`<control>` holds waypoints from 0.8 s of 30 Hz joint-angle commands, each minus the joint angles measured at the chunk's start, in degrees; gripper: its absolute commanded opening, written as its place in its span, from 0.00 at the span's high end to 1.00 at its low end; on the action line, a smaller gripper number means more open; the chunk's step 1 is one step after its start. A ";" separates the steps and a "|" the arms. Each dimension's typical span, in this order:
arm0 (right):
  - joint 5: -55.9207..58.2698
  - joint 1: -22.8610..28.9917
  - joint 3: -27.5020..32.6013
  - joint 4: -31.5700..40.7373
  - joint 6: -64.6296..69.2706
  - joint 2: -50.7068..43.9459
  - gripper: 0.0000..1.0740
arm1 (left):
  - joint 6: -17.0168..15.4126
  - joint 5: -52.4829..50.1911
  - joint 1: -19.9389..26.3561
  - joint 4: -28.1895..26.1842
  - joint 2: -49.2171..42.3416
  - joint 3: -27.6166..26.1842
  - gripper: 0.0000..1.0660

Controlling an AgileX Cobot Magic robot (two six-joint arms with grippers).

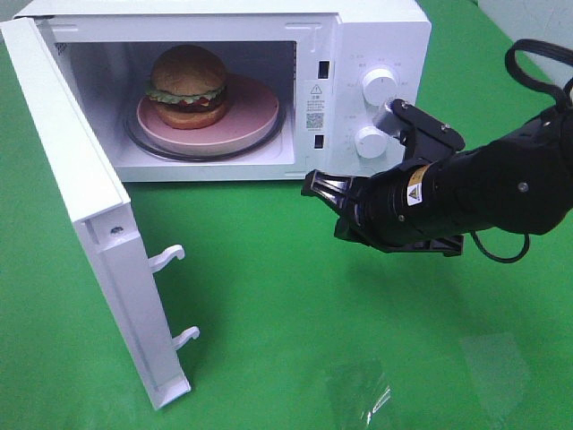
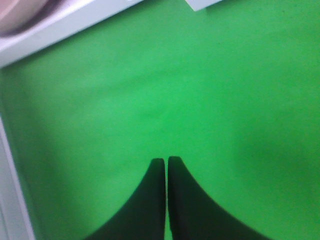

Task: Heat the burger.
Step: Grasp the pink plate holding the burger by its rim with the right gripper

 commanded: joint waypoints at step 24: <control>40.05 0.00 -15.87 -1.66 -52.14 -1.49 0.97 | -0.34 0.11 0.06 -0.29 -1.09 -0.06 0.10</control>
